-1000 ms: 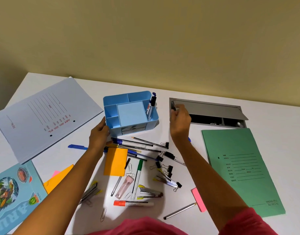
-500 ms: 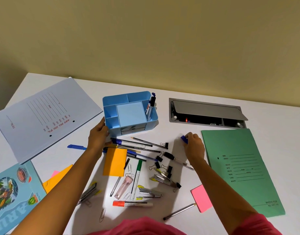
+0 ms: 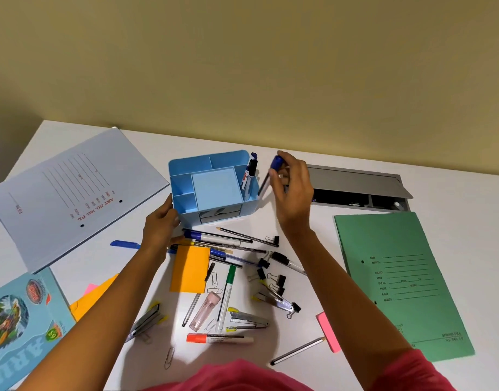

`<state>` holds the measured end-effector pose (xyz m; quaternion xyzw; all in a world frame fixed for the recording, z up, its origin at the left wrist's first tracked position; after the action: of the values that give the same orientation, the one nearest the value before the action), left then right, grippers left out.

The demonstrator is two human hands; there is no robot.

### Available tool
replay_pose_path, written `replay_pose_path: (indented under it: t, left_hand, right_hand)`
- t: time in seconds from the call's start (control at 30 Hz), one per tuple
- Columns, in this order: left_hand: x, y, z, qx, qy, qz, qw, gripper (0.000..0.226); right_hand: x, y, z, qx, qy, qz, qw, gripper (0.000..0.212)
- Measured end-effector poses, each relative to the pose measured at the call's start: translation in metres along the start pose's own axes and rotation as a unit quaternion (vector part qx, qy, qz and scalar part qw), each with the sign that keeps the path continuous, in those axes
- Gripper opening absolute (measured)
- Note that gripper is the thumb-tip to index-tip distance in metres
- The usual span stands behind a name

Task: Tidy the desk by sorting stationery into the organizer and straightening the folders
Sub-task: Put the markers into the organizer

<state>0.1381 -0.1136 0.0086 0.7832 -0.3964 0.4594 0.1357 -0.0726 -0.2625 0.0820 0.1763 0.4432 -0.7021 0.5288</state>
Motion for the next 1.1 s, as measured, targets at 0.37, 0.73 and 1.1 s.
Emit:
replay_pose_path:
  t: [0.37, 0.73, 1.1]
  left_hand:
    - [0.002, -0.002, 0.0, -0.006, -0.001, 0.026, 1.0, 0.046]
    - [0.001, -0.002, 0.002, -0.009, -0.001, 0.02, 1.0, 0.045]
    - [0.003, -0.001, 0.004, 0.008, -0.005, 0.045, 0.999, 0.044]
  right_hand:
    - [0.022, 0.054, -0.008, -0.102, 0.093, -0.097, 0.986, 0.025]
    - [0.005, 0.038, -0.047, -0.083, -0.072, -0.05, 0.993, 0.016]
    - [0.006, 0.083, -0.121, -0.319, -0.141, -0.2, 0.915, 0.017]
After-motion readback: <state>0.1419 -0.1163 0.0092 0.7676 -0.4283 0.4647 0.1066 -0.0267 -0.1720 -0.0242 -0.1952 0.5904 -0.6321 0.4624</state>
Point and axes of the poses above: each hand's wrist, its own z-axis towards the middle knuckle, its own y-axis out of the palm, x = y × z, the point moved 3 cm from there along z, towards the middle knuckle, and after that the axes turned 1 degree about x, right-handed, at the moved point
